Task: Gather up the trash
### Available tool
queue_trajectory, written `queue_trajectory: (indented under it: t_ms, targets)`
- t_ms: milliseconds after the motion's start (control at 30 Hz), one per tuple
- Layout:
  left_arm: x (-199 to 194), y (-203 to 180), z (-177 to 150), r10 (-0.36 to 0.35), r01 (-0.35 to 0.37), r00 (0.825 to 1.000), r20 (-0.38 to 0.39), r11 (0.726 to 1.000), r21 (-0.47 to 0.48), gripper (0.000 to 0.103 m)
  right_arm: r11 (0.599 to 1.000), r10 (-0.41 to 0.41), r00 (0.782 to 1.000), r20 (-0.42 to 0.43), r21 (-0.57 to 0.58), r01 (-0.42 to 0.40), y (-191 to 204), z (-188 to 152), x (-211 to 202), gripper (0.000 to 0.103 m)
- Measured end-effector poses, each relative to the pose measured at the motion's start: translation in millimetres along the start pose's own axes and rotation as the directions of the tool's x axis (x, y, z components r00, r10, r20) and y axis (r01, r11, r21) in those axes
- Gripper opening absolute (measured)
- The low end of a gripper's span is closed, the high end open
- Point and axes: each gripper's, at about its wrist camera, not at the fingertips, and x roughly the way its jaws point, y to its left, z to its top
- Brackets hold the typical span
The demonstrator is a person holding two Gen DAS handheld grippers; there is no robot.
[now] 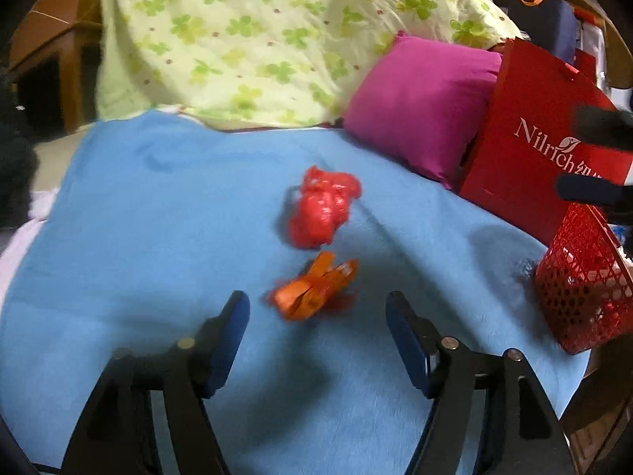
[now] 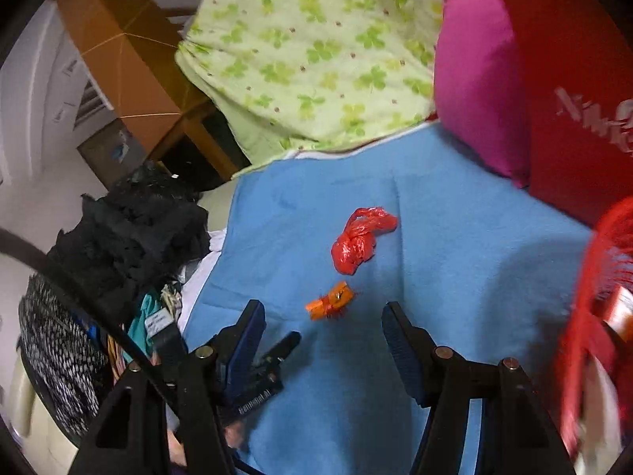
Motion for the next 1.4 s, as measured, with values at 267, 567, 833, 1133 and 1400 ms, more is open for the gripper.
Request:
queue_trajectory:
  t_ms: [267, 567, 833, 1133, 1400]
  targets:
    - [46, 8, 7, -0.022, 0.021, 0.996, -0.088, 1.000, -0.012, 0.072, 0.989, 0.016, 0.984, -0.177, 0.145, 0.010, -24, 60, 122, 0.066]
    - [61, 18, 4, -0.067, 0.060, 0.983, -0.173, 0.997, -0.046, 0.041, 0.961, -0.055, 0.951, -0.303, 0.242, 0.133, -43, 71, 223, 0.066]
    - [47, 11, -1, -0.028, 0.026, 0.989, -0.146, 1.000, -0.015, 0.039, 0.975, -0.126, 0.964, -0.234, 0.151, 0.165, -34, 61, 192, 0.037]
    - [-55, -3, -11, 0.170, -0.172, 0.984, -0.043, 0.984, -0.038, 0.039, 0.992, -0.125, 0.992, 0.005, -0.003, 0.125, 0, 29, 27, 0.037]
    - [-179, -56, 1, 0.326, -0.327, 0.937, 0.122, 0.945, -0.015, 0.039, 0.986, -0.090, 0.977, 0.192, -0.119, 0.114, 40, -32, -107, 0.037]
